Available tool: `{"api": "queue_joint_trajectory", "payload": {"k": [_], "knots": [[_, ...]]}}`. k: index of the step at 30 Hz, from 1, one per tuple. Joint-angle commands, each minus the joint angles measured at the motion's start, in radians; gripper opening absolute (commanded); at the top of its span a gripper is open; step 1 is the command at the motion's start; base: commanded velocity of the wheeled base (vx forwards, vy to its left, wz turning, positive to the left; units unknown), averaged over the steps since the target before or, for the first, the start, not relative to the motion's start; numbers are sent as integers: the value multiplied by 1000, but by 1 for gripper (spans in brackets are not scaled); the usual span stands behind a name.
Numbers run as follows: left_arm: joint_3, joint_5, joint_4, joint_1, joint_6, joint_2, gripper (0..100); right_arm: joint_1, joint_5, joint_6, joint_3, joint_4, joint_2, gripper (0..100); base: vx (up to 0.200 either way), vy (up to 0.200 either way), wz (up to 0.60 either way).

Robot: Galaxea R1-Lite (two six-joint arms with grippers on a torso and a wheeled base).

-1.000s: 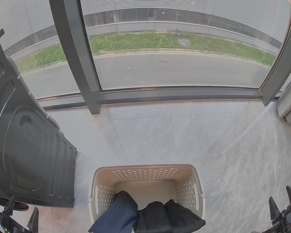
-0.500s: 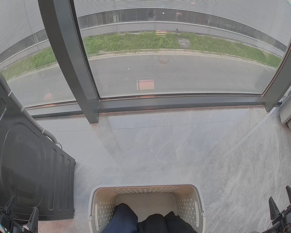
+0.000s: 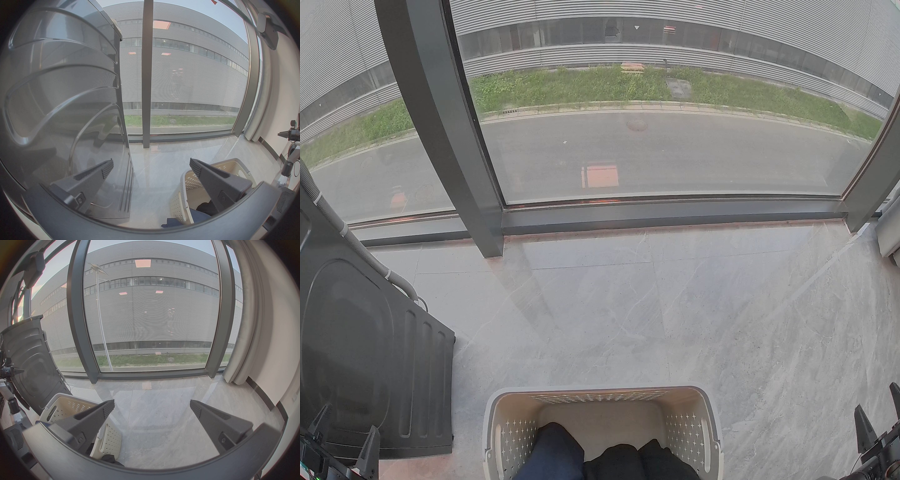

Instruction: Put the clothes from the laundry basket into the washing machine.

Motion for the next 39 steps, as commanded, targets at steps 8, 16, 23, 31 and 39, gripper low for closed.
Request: {"api": "queue_joint_trajectory", "payload": {"k": [8, 16, 23, 31, 39], "knots": [[18, -1, 0, 0, 3, -15, 100, 1, 0, -1, 18, 0, -16, 100, 0, 0, 0], [18, -1, 0, 0, 3, -15, 100, 1, 0, 1, 18, 0, -16, 100, -150, 0, 0], [18, -1, 0, 0, 3, -15, 100, 1, 0, -1, 18, 0, -16, 100, -200, 0, 0], [18, -2, 0, 0, 9, -15, 100, 1, 0, -1, 18, 0, -16, 100, -200, 0, 0], [18, -2, 0, 0, 4, -15, 100, 1, 0, 1, 18, 0, -16, 100, -200, 0, 0]]}}
